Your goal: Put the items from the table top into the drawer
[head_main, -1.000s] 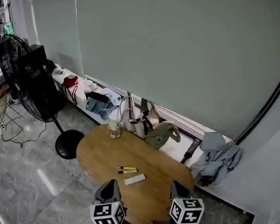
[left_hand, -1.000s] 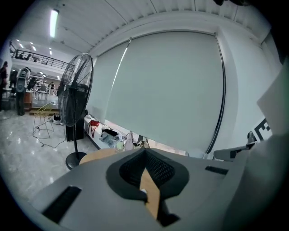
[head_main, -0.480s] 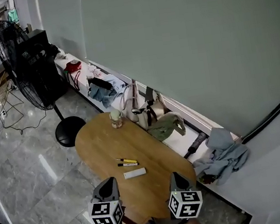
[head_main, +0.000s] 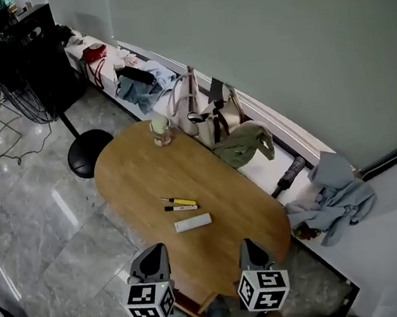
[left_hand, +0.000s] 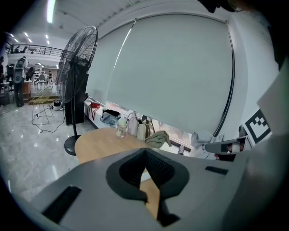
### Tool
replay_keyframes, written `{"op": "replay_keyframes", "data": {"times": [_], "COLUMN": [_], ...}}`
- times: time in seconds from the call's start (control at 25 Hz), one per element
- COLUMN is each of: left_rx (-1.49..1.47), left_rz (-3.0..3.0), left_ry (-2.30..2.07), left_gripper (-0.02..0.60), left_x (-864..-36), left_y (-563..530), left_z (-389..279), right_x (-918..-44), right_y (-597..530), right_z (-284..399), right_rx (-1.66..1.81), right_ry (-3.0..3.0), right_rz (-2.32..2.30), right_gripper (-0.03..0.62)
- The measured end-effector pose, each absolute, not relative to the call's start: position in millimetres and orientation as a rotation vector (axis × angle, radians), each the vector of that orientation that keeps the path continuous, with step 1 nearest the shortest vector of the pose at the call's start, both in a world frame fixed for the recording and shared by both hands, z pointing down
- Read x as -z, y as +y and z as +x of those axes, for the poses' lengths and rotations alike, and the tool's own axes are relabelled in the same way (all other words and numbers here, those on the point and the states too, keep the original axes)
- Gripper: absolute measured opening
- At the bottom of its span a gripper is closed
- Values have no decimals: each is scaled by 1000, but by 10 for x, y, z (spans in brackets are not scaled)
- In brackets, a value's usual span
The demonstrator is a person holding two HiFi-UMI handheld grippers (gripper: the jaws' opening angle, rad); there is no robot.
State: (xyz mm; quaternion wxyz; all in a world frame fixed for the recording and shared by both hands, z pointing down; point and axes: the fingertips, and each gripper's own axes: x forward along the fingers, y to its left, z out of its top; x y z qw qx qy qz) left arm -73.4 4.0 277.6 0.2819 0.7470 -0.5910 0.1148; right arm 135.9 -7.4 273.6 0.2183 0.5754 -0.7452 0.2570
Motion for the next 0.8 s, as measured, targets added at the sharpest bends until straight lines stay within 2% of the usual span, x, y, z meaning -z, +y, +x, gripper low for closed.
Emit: {"op": "replay_keyframes", "data": {"times": [0.28,0.8], "left_rx": [-359,-408], "left_rz": [1965,1963], "left_ry": [-1528,-1488], "left_gripper": [-8,-8], "left_x": [-3573,-4435], "left_y": [80,116], "left_z": [-750,-789], "right_x": [-3427,-4277], "right_y": [-91,12], "right_z": [1275,1208], "right_rx": [-759,-813], "right_ry": [-2024,-1975], "right_rz": [1586,1568], "right_gripper": [5,5]}}
